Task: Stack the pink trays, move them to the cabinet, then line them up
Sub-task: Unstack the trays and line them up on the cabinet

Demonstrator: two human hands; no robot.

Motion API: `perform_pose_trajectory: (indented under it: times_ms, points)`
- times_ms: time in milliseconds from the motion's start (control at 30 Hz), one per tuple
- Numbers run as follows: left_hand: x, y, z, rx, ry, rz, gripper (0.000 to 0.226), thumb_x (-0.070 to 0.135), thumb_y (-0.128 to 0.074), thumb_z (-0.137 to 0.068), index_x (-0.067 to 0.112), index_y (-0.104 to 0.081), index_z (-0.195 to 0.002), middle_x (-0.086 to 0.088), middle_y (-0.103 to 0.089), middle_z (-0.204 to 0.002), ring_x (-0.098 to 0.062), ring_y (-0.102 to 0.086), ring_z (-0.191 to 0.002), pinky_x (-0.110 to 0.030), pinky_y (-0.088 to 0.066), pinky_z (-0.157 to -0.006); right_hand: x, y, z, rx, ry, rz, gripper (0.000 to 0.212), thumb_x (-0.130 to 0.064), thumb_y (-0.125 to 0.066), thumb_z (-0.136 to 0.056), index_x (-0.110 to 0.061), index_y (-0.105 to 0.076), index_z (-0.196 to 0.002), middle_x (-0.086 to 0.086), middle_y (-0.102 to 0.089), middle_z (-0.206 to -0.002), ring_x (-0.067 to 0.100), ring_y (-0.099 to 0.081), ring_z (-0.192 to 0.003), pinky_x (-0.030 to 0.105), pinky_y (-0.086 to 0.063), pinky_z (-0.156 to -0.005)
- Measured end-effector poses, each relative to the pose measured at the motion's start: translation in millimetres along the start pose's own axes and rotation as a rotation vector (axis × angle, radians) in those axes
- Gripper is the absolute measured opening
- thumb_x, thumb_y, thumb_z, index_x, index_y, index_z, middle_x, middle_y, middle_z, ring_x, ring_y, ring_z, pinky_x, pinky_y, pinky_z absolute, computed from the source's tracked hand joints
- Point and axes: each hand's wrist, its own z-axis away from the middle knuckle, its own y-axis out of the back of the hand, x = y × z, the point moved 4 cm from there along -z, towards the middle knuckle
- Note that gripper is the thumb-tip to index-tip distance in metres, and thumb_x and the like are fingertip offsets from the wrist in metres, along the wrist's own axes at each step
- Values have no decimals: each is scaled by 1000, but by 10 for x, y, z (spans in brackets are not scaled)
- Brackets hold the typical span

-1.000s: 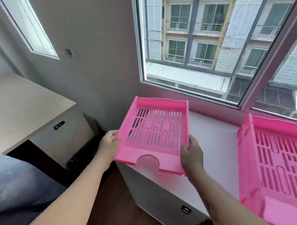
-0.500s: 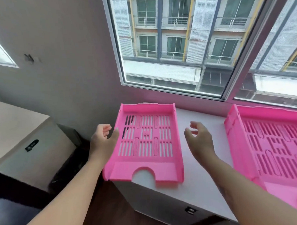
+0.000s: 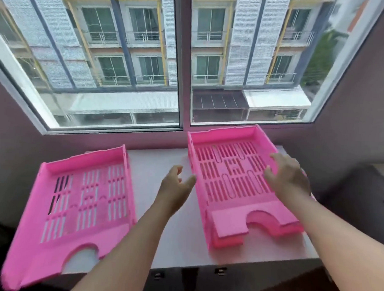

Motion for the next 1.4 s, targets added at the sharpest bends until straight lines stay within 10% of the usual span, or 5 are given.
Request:
perform_pose_trajectory:
  times_ms: [333, 667, 933, 1233, 1400]
  points:
    - [232, -870, -136, -48, 165, 85, 30, 15, -42, -93, 8, -65, -111, -11, -73, -98, -27, -70, -82, -32, -53, -63, 1078, 79, 107, -296, -184, -121, 58, -14, -37, -99, -24, -26, -155, 18, -65, -127, 35, -62, -95, 38, -49, -77]
    - [642, -1447, -243, -160, 78, 3, 31, 10, -40, -93, 6, -71, -93, -14, -76, -91, -28, -73, -76, -41, -60, -70, 1627, 390, 162, -197, -319, -328, 44, -12, -33, -101, -20, -47, -142, 12, -67, -120, 28, -60, -89, 32, -47, -73]
    - [599, -679, -283, -54, 63, -30, 30, 11, -42, -94, 0, -69, -99, -21, -74, -97, -39, -71, -88, -53, -59, -83, 942, 340, 40, -113, -214, -379, 43, -9, -37, -101, -9, -50, -141, 19, -67, -117, 26, -53, -76, 23, -39, -59]
    - [-299, 804, -207, 129, 170, -144, 22, 12, -46, -96, 0, -64, -90, -12, -63, -77, -25, -58, -68, -29, -46, -60, -412, -565, 367, -294, -97, -447, 38, -11, -38, -103, -1, -49, -137, -2, -56, -70, 8, -46, -46, 17, -32, -35]
    - [-580, 1000, -248, 106, 209, -184, 24, 10, -47, -95, -8, -63, -98, -24, -63, -83, -22, -55, -68, -31, -46, -61, -664, -779, 591, -337, -163, -434, 45, -10, -34, -103, -7, -40, -148, 3, -58, -79, 15, -48, -48, 24, -34, -41]
